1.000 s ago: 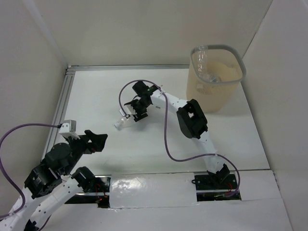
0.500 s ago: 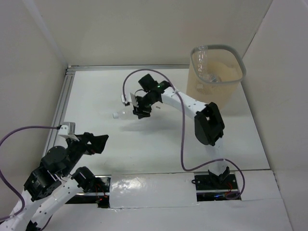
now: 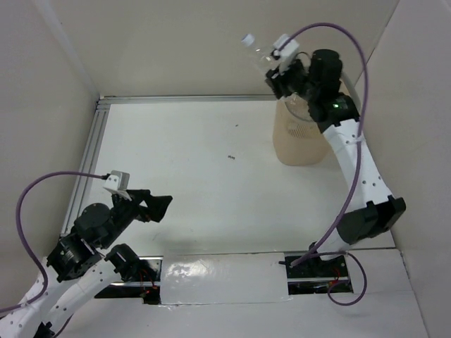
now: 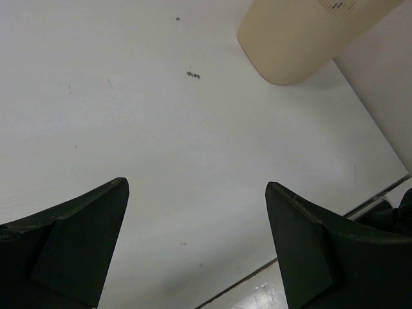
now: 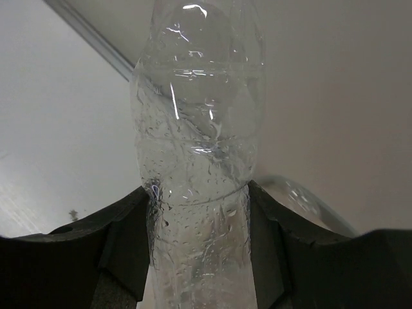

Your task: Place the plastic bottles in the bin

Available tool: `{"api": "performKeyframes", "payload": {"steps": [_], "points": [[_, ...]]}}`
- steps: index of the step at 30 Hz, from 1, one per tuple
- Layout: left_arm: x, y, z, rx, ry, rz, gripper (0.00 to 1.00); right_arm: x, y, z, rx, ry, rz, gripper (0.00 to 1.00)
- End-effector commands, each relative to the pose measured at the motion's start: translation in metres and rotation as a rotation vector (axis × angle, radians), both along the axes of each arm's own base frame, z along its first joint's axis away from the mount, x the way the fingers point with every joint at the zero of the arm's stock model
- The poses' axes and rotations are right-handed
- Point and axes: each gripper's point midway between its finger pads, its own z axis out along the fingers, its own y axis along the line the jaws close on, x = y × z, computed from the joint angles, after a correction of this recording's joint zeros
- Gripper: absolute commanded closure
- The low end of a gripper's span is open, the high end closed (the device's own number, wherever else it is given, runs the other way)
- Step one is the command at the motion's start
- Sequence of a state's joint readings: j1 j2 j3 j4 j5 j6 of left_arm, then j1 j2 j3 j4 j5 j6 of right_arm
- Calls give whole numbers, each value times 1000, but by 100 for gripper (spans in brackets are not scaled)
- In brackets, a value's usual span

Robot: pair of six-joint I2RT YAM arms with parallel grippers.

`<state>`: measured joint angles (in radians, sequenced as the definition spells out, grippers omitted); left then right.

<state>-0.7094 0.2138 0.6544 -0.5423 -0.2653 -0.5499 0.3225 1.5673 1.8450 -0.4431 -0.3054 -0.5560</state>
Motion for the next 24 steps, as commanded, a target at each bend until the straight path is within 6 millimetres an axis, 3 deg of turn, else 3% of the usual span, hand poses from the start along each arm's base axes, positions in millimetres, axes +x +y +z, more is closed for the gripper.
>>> {"api": "performKeyframes", "payload": {"steps": [1,2,4,5,6,8,10,14,16,18,19,20,21,24], "points": [[7,-22,11,0,-53,-83,0,-6,-73,37,139,-53,-164,65],[8,-26,16,-14,-67,-100,0,-6,-87,29,161,-23,-187,65],[11,-32,13,-4,-66,-115,0,-17,-109,31,194,-12,-189,65],[11,-35,11,-6,-67,-125,0,-14,-137,19,220,29,-239,65],[14,-37,15,-14,-76,-125,0,-19,-147,17,237,45,-242,65],[18,-47,14,-5,-73,-155,0,-23,-172,0,260,103,-251,58],[20,-50,18,-6,-89,-165,0,-24,-175,-12,276,143,-241,53],[26,-68,14,5,-78,-225,0,-17,-203,-53,316,238,-265,43],[28,-73,15,11,-83,-240,0,-14,-202,-58,316,229,-251,42],[31,-78,18,1,-94,-250,0,-8,-207,-58,323,197,-269,33],[31,-80,15,8,-82,-260,0,-4,-208,-59,324,202,-270,24],[31,-81,17,3,-90,-259,0,-3,-208,-68,323,239,-274,6],[31,-80,21,-2,-97,-259,0,-4,-207,-58,306,219,-260,0],[33,-81,19,10,-95,-261,0,-7,-206,-50,301,196,-257,0]]}}
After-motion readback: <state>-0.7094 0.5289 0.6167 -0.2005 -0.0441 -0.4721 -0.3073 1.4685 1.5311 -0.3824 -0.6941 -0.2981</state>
